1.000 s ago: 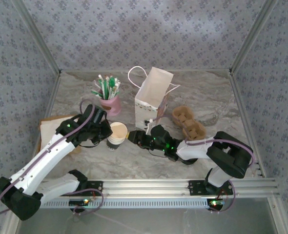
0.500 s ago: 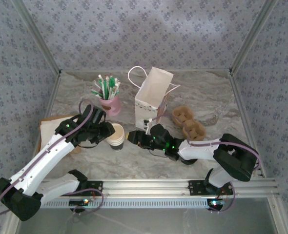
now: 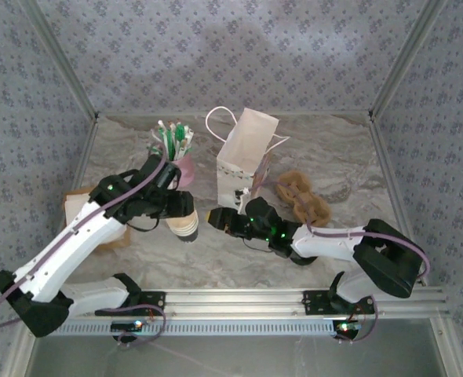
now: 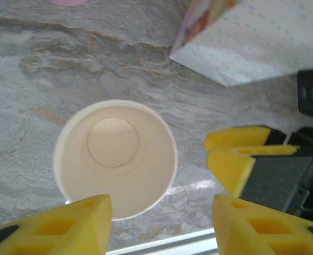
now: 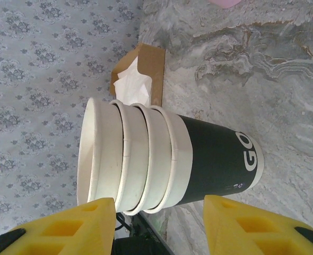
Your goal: Pack the takeout coffee
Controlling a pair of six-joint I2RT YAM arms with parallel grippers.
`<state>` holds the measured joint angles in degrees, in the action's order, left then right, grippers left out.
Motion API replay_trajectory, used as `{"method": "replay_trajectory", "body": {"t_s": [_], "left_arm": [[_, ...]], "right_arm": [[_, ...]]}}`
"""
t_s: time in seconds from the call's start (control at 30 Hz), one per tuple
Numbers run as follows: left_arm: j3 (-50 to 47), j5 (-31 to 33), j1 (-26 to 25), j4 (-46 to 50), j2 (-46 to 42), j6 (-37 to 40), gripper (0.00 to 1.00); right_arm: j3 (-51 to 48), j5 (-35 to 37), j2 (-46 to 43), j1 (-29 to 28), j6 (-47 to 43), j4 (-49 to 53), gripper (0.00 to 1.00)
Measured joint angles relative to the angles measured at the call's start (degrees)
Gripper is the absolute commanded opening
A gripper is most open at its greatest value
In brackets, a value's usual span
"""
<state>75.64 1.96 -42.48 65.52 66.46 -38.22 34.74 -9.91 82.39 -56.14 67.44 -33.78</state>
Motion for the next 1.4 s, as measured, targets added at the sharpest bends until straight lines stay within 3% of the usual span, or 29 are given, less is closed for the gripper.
{"method": "replay_trajectory", "body": {"t_s": [0.1,0.27,0.57,1.4], "left_arm": [[2.9,-0.7,-1.4,2.0,5.2,3.8,0.41],[4.5,-1.1,-2.6,5.0,11.4,7.8,0.36],[4.6,-2.0,-3.6,6.7,15.1,10.8,0.23],[4.6,-2.3,-3.8,6.3,18.3,11.2,0.19]], "right_arm": [[0.0,-0.4,-0.2,0.5,-0.2,0.3,0.5],[0.0,-1.5,-0.2,0.9,-0.5,1.2,0.49],[0.0,-3.1,-0.1,1.1,-0.7,1.5,0.49],[0.2,-6.4,3.3,1.2,0.3,-3.4,0.48]]}}
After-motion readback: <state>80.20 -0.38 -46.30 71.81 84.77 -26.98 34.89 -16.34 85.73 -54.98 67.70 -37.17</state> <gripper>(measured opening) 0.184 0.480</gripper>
